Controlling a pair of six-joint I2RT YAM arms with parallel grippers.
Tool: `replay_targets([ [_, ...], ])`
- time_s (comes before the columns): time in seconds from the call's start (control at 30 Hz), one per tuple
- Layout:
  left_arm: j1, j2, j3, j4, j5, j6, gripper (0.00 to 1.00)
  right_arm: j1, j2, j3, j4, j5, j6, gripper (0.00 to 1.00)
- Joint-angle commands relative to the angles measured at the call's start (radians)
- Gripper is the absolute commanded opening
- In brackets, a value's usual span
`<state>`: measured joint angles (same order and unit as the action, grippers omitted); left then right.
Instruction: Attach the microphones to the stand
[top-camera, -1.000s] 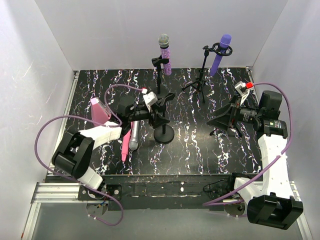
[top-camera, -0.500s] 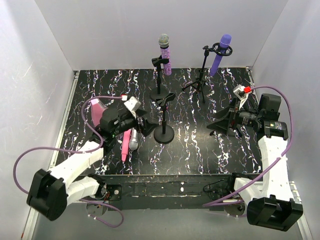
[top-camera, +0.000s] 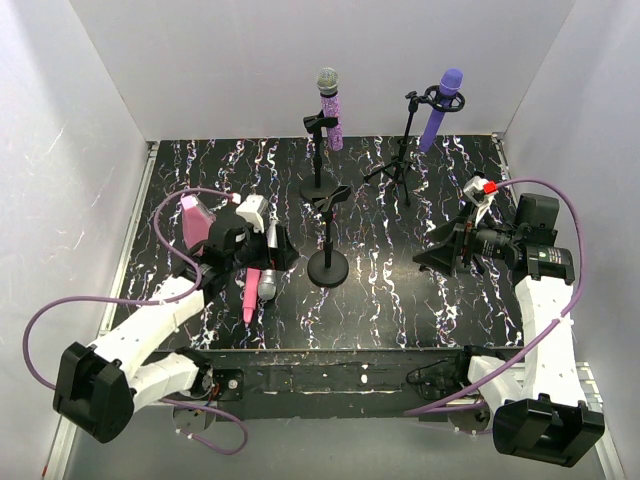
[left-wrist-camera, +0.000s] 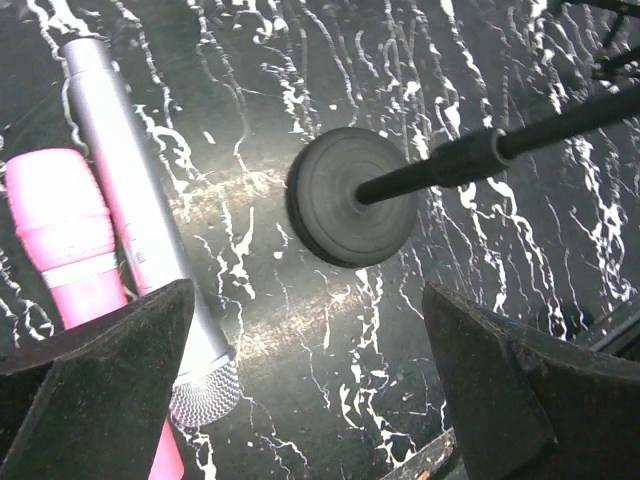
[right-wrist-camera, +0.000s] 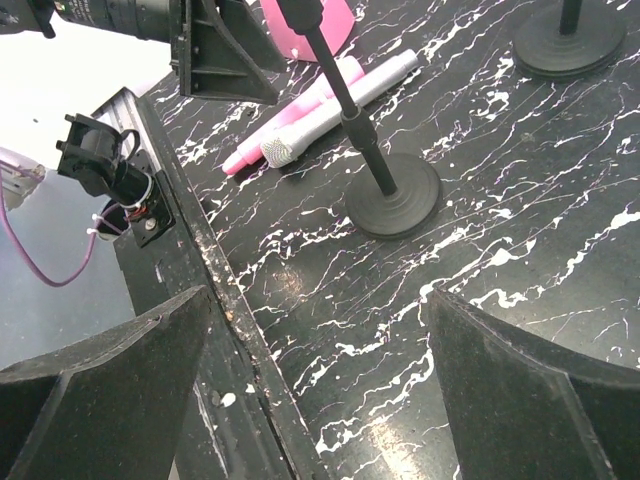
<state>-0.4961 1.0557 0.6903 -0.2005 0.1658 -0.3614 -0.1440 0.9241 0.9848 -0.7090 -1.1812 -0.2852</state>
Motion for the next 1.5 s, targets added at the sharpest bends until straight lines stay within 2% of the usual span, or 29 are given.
replay_targets([
  [0.0,0.005,0.038,0.1,-0.143,-0.152,-0.051,0.98,-0.005,-0.014,-0.005,0.002,-0.001,-0.02,0.95],
  [0.13,0.005,0.13,0.164,-0.194,-0.212,-0.047,0.95,-0.006,-0.01,-0.011,0.009,-0.001,-0.016,0.95],
  [0.33,0.004,0.288,0.244,-0.228,-0.242,-0.027,0.75,-0.008,-0.007,-0.014,0.016,-0.003,-0.012,0.95],
  [0.47,0.004,0.384,0.284,-0.237,-0.278,-0.013,0.57,-0.009,-0.008,-0.017,0.017,-0.003,-0.011,0.95],
  [0.67,0.002,0.512,0.327,-0.257,-0.307,0.004,0.56,-0.012,-0.01,-0.021,0.02,-0.003,-0.011,0.95],
  [0.87,0.002,0.552,0.328,-0.257,-0.35,0.007,0.56,-0.016,-0.001,-0.023,0.022,-0.008,-0.009,0.95],
  [1.13,0.001,0.604,0.319,-0.257,-0.318,-0.005,0.56,-0.017,0.001,-0.023,0.026,-0.014,-0.008,0.95],
  [1.33,0.001,0.621,0.319,-0.254,-0.296,0.004,0.47,-0.02,-0.002,-0.021,0.026,-0.015,-0.008,0.95],
  [1.47,0.001,0.621,0.319,-0.254,-0.272,0.015,0.38,-0.02,-0.005,-0.023,0.023,-0.017,-0.008,0.95],
])
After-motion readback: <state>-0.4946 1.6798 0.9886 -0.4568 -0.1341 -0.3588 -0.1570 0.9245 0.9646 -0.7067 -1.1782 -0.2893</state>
